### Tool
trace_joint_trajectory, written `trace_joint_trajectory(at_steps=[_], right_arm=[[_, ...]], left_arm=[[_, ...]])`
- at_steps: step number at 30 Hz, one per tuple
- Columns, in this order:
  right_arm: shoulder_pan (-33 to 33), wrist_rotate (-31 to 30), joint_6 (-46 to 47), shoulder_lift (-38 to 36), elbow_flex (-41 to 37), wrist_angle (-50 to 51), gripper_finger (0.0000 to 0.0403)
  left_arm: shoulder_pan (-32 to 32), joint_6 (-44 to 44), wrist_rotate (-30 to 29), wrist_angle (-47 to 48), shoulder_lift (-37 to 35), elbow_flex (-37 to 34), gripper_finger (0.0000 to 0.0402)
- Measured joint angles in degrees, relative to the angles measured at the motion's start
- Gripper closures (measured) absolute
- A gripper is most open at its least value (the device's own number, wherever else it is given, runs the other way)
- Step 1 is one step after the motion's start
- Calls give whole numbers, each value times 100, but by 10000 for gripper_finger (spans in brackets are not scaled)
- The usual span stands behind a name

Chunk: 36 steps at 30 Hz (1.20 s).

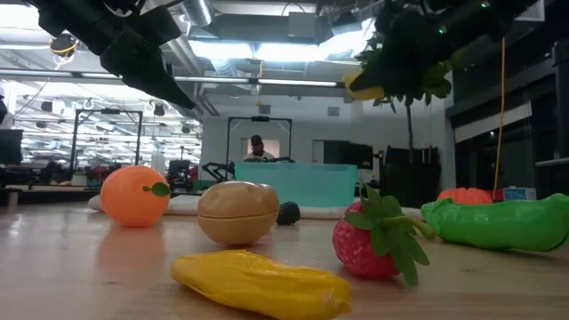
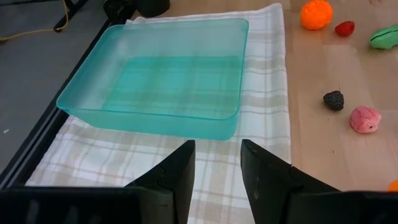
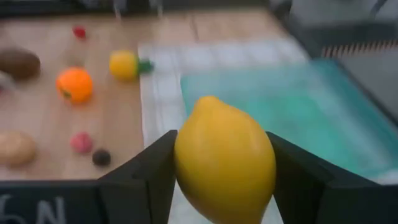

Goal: Pick and placing Produce into tupperware
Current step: Put the yellow lemon into the green bin

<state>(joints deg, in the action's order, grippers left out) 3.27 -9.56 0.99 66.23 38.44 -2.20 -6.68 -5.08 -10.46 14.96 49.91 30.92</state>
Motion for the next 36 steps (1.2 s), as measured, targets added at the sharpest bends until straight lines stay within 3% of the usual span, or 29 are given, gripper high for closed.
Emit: trace_joint_trajectory(at_steps=[3, 9, 21, 25, 32, 36], right_arm=[[2, 102, -177, -138, -426, -927, 193], [-2, 873, -273, -168, -1136, -2435, 193], [0, 1357, -93, -166, -1340, -2906, 193], [0, 774, 3, -141, -1342, -3003, 193], [0, -798, -22, 113, -1258, -3015, 193], [32, -1154, -104, 417, -1138, -3012, 193]], left_arm=[[-4, 0, 0, -2, 0, 0, 280], [-16, 4, 0, -1, 0, 0, 280], [-16, 89, 0, -57, 0, 0, 280], [-15, 184, 0, -57, 0, 0, 280], [-15, 170, -1, -85, 0, 0, 280], [-17, 155, -2, -105, 0, 0, 280]])
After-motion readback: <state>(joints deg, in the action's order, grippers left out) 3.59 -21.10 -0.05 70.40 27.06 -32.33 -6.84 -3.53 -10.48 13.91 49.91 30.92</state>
